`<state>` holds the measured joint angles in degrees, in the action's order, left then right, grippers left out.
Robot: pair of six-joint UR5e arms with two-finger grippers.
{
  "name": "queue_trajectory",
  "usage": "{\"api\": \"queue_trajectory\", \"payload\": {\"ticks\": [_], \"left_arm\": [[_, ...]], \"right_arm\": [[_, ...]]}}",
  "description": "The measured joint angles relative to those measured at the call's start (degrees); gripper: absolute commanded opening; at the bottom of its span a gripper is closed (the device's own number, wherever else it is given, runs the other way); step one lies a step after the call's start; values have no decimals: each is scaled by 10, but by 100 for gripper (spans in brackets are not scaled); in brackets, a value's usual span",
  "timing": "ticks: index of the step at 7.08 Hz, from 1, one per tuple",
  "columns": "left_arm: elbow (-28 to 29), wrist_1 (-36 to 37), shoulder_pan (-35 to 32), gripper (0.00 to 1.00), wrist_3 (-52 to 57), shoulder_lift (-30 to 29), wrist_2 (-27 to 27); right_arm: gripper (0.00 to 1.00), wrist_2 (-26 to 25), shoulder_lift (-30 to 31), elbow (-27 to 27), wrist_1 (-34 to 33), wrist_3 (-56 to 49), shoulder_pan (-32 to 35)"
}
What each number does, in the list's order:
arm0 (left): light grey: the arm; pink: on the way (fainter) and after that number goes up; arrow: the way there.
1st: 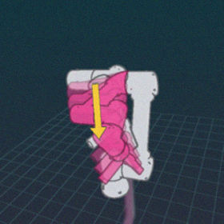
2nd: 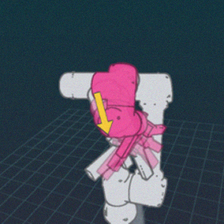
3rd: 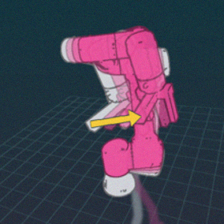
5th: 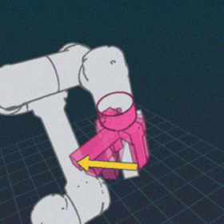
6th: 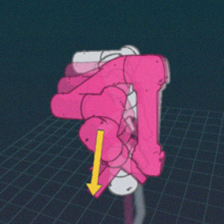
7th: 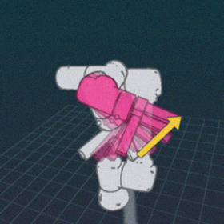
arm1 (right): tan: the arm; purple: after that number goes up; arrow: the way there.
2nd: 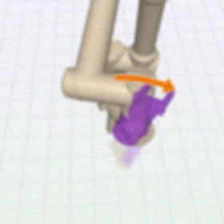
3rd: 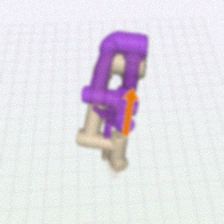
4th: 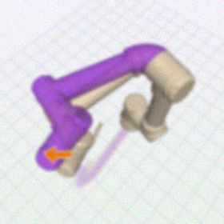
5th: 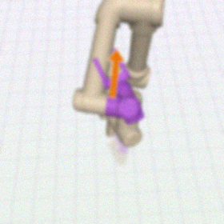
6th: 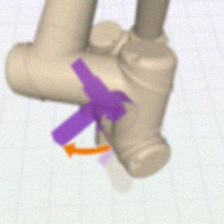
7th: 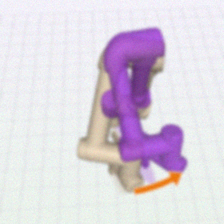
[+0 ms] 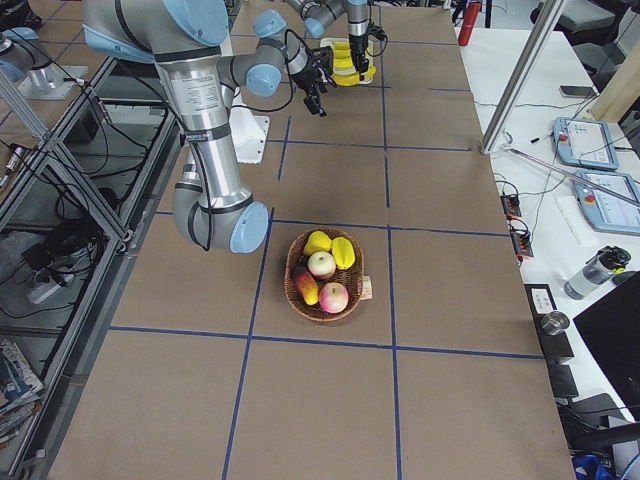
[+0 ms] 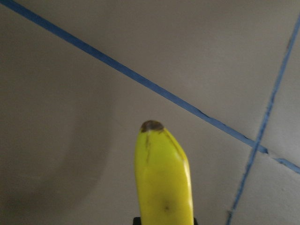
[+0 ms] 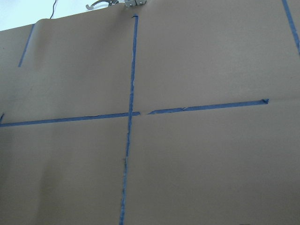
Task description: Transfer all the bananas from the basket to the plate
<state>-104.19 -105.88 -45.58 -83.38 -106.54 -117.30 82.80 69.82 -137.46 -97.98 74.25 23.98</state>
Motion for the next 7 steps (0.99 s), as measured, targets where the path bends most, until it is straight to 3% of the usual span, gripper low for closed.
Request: {"api": "queue_trajectory", "payload": {"ticks": [1,3,4,5,7], "left_arm": [[2,-1,-31,0,49,35,-19],[11,-5,-59,0,103,77,-33],[15,-7,-63,53,110,87,-34],[21,-10,-63,99,112,93,-34],[46,-55,-62,100,110,105,-34]], "right_arm": [[100,41,22,9,-3,-65,55],[100,177,58,57,-1,-219,200],[100,243,73,86,0,-297,270],[100,297,83,113,1,-358,324],[100,364,104,152,2,-446,393]]}}
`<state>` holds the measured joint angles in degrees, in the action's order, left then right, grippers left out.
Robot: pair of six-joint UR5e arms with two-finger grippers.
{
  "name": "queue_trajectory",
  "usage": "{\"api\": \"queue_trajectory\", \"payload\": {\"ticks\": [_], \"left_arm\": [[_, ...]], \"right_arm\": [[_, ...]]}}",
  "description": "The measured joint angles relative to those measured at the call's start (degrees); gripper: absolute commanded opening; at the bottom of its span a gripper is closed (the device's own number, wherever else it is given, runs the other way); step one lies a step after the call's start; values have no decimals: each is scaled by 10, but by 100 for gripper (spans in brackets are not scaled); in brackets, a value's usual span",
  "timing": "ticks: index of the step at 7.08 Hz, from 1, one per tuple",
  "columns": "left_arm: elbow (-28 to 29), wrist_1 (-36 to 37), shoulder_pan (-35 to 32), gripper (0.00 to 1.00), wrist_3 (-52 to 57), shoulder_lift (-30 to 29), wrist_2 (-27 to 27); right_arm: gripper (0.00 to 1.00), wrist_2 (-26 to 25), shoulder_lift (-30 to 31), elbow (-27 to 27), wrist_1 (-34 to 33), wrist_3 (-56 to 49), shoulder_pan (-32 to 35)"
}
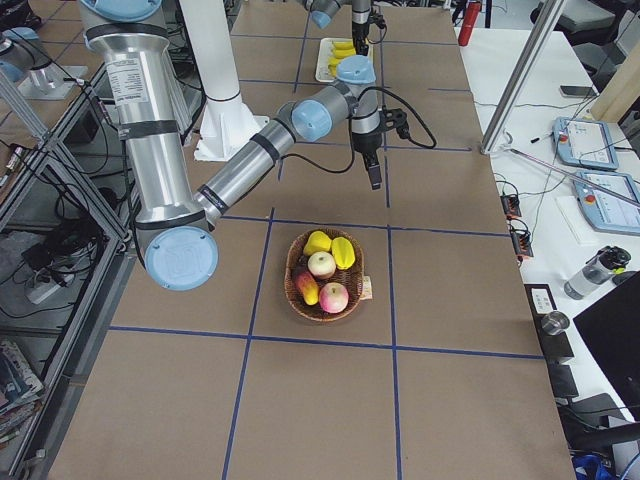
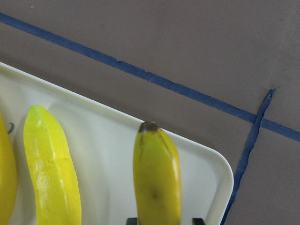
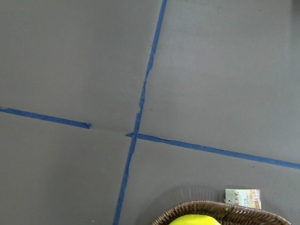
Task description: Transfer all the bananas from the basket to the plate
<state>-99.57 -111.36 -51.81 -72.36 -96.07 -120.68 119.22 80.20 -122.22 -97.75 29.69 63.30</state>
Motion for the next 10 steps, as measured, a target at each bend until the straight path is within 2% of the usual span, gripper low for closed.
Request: {"api": "queue_trajectory", "payload": {"ticks": [2,4,5,8,10], "left_arm": [[3,-43,0,100,1,16,-10],[-2,-49,-29,100,17,18,-56],[-3,-49,-54,100,50,22,-77],[17,-44,-169,100,250,58,-133],[48,-34,-243,100,385,80,-159]], "right_arm": [[100,44,17,34,1,-66,53],[100,105,30,114,2,-198,136],[100,117,38,147,2,-241,161],[100,122,58,180,4,-267,182],[100,126,82,219,40,-269,190]]}}
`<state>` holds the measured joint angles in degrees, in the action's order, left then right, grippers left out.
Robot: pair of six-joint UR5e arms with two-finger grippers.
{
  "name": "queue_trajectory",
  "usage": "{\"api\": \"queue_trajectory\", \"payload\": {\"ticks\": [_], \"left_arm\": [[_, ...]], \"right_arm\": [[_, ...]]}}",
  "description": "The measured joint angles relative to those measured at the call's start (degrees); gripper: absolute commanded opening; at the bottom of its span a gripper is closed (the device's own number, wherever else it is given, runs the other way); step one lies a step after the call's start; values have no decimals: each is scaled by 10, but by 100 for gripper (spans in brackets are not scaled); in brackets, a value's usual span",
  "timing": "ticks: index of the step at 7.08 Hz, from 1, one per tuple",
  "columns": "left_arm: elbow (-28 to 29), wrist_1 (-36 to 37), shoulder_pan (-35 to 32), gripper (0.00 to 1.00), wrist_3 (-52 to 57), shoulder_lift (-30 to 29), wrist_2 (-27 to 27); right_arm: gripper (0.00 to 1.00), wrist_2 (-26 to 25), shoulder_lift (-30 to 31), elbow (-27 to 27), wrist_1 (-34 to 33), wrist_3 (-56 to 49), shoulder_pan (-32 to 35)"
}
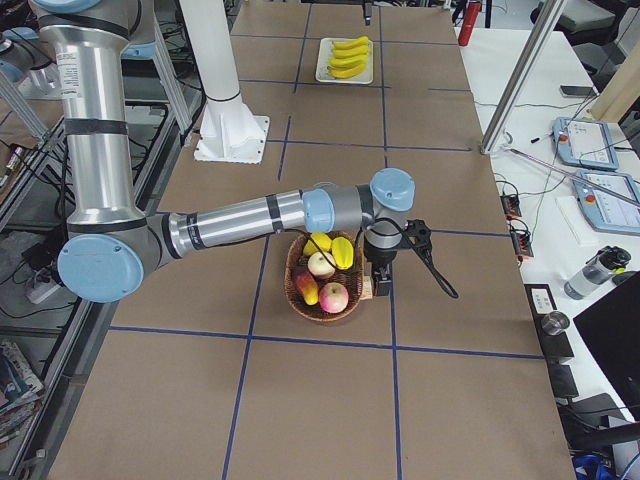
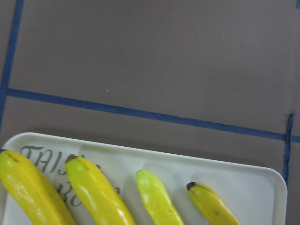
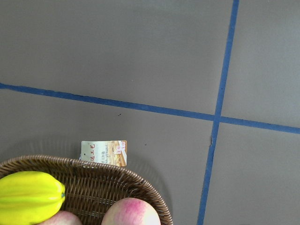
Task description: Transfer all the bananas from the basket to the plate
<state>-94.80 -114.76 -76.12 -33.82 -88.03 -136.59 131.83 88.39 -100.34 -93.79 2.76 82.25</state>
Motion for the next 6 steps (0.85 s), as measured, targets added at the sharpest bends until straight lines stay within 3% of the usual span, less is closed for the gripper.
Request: {"api": "queue_trajectory", "payload": {"ticks": [3,6], "left_arm": [[18,64,-104,100,170,18,-22],[3,205,-141,100,336,19,-23]], "right_arm": [[100,44,39,50,93,-1,25],[100,58,58,59,106,-2,38]]}}
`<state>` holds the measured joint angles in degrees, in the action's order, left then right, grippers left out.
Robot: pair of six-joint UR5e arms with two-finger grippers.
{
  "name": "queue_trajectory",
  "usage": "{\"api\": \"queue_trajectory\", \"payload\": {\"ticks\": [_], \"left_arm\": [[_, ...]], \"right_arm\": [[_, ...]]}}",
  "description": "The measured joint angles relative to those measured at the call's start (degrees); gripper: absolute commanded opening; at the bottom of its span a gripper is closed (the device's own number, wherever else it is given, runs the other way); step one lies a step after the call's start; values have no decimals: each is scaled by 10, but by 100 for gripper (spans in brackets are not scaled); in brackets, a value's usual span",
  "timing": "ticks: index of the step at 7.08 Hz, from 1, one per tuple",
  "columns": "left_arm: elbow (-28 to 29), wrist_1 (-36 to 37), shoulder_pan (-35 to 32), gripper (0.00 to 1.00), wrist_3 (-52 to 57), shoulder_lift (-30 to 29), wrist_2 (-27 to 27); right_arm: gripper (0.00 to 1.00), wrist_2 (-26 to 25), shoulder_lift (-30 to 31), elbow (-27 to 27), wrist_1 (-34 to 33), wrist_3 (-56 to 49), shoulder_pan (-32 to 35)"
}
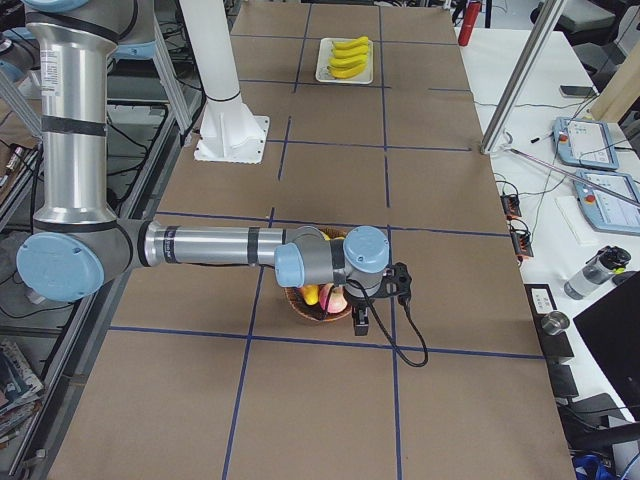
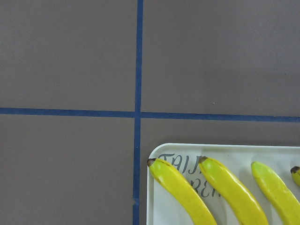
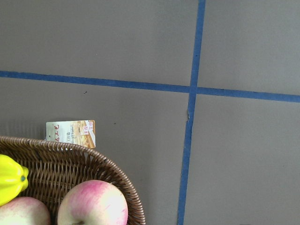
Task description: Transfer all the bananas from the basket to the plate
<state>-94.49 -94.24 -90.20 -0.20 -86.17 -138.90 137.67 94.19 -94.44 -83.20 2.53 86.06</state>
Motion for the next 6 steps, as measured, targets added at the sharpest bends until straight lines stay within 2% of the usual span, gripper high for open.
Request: {"api": "queue_trajectory", "payload": {"ticks": [2,6], "left_arm": [[-11,87,-33,100,81,9,0],[-11,98,-50,100,90,22,3]], "right_arm": [[100,0,9,2,0,0,5],[100,-2,17,13,1,-1,27]]}}
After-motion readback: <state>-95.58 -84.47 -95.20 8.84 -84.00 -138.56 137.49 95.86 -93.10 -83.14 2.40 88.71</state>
